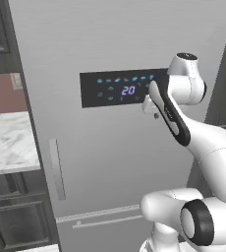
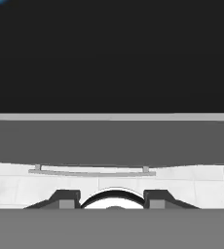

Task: Retrieve the sausage and cheese from the fridge and place them on the cutting board on the counter.

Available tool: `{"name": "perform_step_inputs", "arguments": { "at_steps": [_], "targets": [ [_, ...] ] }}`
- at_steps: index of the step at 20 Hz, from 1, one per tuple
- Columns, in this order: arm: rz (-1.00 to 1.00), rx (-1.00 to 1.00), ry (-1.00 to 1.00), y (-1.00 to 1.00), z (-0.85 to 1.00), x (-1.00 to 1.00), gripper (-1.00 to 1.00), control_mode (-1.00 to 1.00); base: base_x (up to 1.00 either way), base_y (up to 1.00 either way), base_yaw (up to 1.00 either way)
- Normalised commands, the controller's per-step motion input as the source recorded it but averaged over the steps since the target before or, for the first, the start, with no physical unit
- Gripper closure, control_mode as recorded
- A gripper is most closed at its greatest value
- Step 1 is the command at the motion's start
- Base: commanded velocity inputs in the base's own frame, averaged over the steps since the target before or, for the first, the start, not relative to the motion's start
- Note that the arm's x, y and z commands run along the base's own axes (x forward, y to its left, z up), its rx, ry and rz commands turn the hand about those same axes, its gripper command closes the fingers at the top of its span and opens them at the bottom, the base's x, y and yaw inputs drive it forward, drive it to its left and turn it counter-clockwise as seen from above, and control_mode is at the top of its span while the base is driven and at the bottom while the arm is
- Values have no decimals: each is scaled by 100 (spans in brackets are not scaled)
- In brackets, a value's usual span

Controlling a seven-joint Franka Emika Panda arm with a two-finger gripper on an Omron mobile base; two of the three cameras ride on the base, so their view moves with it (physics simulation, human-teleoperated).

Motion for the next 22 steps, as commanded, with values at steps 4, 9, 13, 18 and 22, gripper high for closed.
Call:
{"name": "perform_step_inputs", "arguments": {
  "at_steps": [4,9,13,18,22],
  "targets": [
    [0,0,0,0,0,0,-100,100,0,0,0],
    [0,0,0,0,0,0,-100,100,-23,36,0],
    [0,0,0,0,0,0,-100,100,-35,73,0],
    [0,0,0,0,0,0,-100,100,-51,71,0],
    [0,0,0,0,0,0,-100,100,-52,57,0]
  ]
}}
